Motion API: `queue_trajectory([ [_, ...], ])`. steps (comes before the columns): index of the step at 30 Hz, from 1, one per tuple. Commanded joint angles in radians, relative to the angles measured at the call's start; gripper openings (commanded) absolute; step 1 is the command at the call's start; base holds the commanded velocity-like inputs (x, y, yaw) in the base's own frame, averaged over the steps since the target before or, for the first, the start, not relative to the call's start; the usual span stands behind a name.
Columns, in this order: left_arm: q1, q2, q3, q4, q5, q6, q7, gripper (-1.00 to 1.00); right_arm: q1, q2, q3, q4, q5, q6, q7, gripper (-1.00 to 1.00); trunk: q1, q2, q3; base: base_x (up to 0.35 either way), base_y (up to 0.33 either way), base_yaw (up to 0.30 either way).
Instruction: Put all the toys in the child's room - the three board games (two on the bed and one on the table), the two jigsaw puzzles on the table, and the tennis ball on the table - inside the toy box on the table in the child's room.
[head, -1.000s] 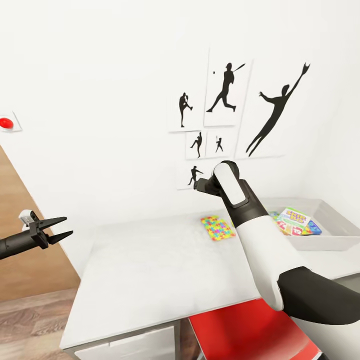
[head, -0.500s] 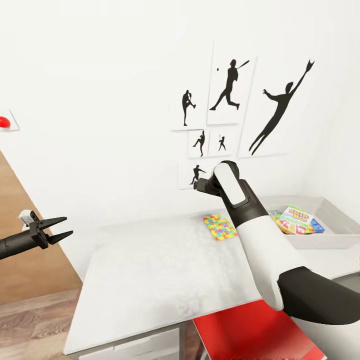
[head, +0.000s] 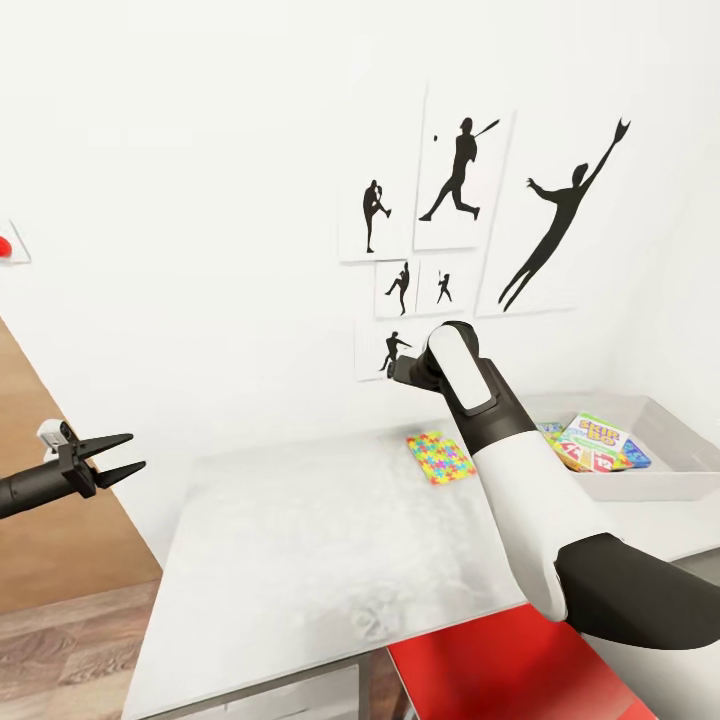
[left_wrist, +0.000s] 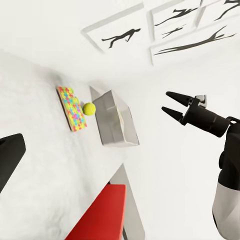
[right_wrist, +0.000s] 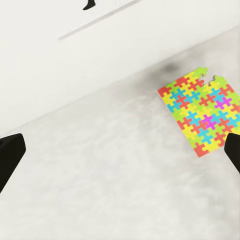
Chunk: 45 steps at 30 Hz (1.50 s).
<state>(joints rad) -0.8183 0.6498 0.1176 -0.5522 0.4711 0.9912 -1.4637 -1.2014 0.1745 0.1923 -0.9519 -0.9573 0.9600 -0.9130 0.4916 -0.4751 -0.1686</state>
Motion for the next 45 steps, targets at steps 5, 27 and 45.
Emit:
queue_trajectory([
  [5,-0.001,-0.001,-0.001,-0.001,0.001,0.011,-0.003,1.0,-0.001,0.0,0.002,-0.001,-0.006,0.002,-0.01,1.0,0.001,-0.002,-0.002,0.001,0.0,0.0],
  [27,-0.072,-0.212,-0.168,-0.197,0.004,0.056,-0.006,1.0,-0.196,0.0,-0.01,0.339,-0.014,-0.008,-0.012,1.0,0.001,-0.002,-0.002,0.0,0.0,0.0],
  [45,-0.151,-0.319,-0.2,-0.201,0.003,0.056,-0.004,1.0,-0.207,0.0,-0.005,0.413,-0.006,-0.022,-0.01,1.0,0.001,-0.002,-0.002,0.0,0.0,0.0],
])
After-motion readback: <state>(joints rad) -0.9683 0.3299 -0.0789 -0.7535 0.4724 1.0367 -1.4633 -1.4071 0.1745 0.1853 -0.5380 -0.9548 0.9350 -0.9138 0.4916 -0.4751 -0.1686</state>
